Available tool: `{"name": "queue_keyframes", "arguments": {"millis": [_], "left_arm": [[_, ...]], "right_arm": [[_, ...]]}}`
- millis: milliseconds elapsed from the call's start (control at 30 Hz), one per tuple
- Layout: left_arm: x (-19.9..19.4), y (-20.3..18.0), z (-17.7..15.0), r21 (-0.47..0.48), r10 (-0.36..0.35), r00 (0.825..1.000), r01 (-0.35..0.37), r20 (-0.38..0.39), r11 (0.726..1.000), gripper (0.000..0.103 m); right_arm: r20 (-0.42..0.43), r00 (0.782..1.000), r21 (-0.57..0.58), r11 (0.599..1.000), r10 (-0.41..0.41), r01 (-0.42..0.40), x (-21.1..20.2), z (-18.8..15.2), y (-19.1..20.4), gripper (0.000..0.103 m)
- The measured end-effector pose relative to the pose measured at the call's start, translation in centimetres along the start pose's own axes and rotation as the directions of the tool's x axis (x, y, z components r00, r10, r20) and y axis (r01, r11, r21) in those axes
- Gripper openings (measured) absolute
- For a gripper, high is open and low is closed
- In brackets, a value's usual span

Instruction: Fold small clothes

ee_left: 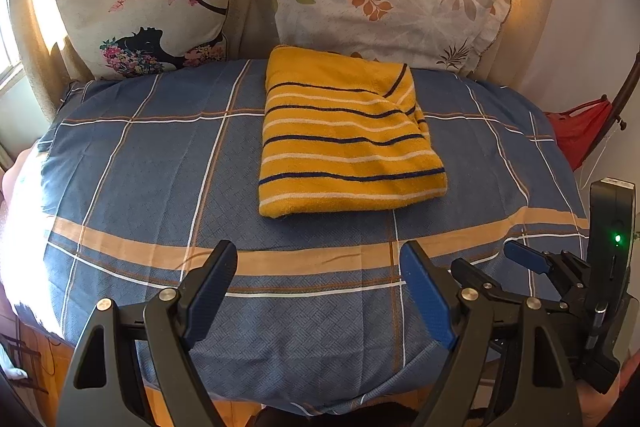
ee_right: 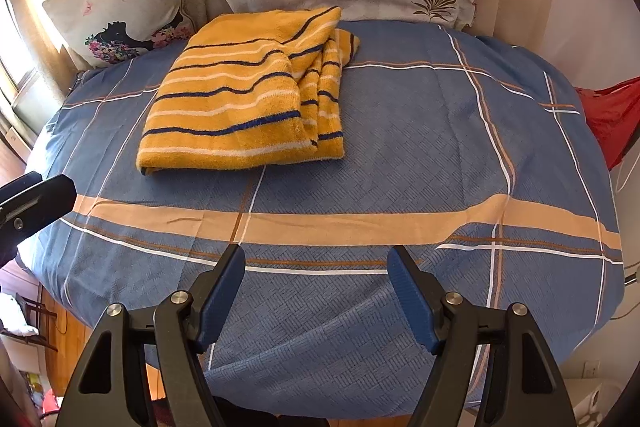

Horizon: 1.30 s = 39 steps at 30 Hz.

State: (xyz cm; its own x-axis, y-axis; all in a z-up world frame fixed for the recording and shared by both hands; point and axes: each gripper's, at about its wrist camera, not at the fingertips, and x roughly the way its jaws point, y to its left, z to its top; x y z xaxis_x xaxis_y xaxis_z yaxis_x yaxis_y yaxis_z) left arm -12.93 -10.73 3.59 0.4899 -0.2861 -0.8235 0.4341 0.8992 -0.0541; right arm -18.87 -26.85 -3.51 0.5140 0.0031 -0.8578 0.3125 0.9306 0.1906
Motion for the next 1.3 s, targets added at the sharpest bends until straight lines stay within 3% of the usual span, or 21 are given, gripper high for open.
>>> {"name": "queue_keyframes", "arguments": {"millis": [500,733,867,1000,1067,1300], "left_arm": [[-0.2,-0.5,-0.4,-0.009,-0.001,1.0,0.001,0.003,1.0,0.083],[-1.9,-0.4,-0.2,-0.029,0.047,0.994,-0.045,0.095,0.999,0.083],[-3.6,-0.2,0.1,-0.045,0.083,0.977,-0.075,0.196,0.996,0.083],[-5.5,0.4,0.3,-0.08,0.108,0.949,-0.088,0.296,0.993,0.095],[-6.4,0.8,0.6,-0.097,0.117,0.935,-0.089,0.334,0.991,0.096],[-7.8,1.8,1.8,-0.159,0.196,0.911,-0.146,0.364,0.976,0.101]], "right_arm": [[-0.004,1.0,-0.018,1.0,-0.002,0.002,0.0,-0.4,-0.3,0.078],[0.023,1.0,-0.032,0.999,-0.006,0.006,-0.6,-0.4,0.0,0.078],[0.055,0.998,-0.05,0.999,-0.008,0.011,-1.2,-0.2,0.2,0.078],[0.077,0.997,-0.069,0.998,-0.01,0.015,-1.5,0.2,0.5,0.078],[0.086,0.996,-0.077,0.997,-0.007,0.014,-1.7,0.6,0.6,0.078],[0.13,0.992,-0.12,0.993,-0.003,0.018,-2.4,2.4,1.0,0.078]]}}
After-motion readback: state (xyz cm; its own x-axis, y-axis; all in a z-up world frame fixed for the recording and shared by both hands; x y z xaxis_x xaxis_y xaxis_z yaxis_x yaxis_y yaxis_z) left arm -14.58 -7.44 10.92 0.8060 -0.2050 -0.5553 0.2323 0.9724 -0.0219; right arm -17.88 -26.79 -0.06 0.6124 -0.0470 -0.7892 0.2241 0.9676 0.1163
